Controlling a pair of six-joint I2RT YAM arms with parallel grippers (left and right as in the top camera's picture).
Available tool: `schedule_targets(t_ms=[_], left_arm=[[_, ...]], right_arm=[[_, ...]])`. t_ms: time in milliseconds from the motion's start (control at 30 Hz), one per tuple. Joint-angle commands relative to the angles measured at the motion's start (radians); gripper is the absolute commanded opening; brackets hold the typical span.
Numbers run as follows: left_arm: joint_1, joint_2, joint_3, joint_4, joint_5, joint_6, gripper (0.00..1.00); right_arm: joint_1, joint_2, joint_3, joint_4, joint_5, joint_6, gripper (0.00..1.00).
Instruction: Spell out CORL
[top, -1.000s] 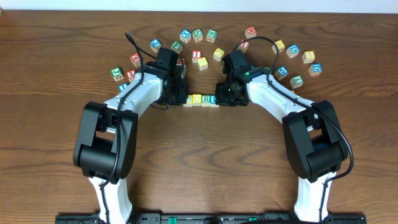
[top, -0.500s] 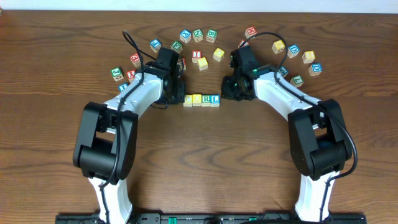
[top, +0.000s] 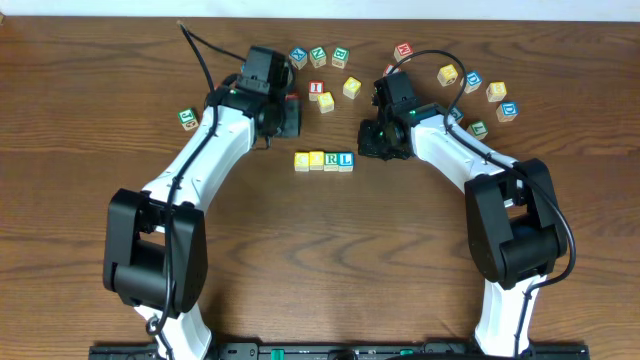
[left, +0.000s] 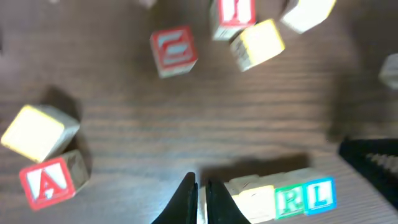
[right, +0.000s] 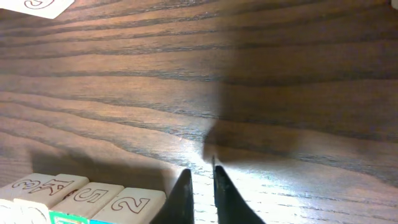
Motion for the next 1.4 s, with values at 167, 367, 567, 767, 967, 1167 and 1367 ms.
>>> schedule_targets(t_ms=[167, 367, 567, 767, 967, 1167, 1367], left_arm=[[-0.093, 0.08, 0.026, 0.049, -0.085, -0.01, 0.08], [-0.151, 0.13, 0.027, 0.055, -0.206, -0.062, 0.07], [-0.173, 0.165, 0.027, 0.061, -0.257, -0.113, 0.08], [-0.187, 0.193, 0.027, 0.068, -0.256, -0.126, 0.07], [-0.193, 0.195, 0.026, 0.068, -0.257, -0.126, 0.07], [-0.201, 0.195, 0.026, 0.067, -0.256, -0.126, 0.07], [-0.202, 0.195, 0.026, 0.049, -0.256, -0.126, 0.08]], right_arm=[[-0.001, -0.001, -0.002, -0.003, 0.014, 0.006, 0.16], [0.0, -0.001, -0.002, -0.008, 0.027, 0.006, 0.17], [0.0, -0.001, -0.002, -0.008, 0.027, 0.005, 0.18], [0.0, -0.001, -0.002, -0.012, 0.027, 0.005, 0.18], [0.0, -0.001, -0.002, -0.014, 0.031, 0.005, 0.19], [0.0, -0.001, -0.002, -0.015, 0.031, 0.005, 0.19], [0.0, -0.001, -0.002, -0.017, 0.032, 0.005, 0.19]])
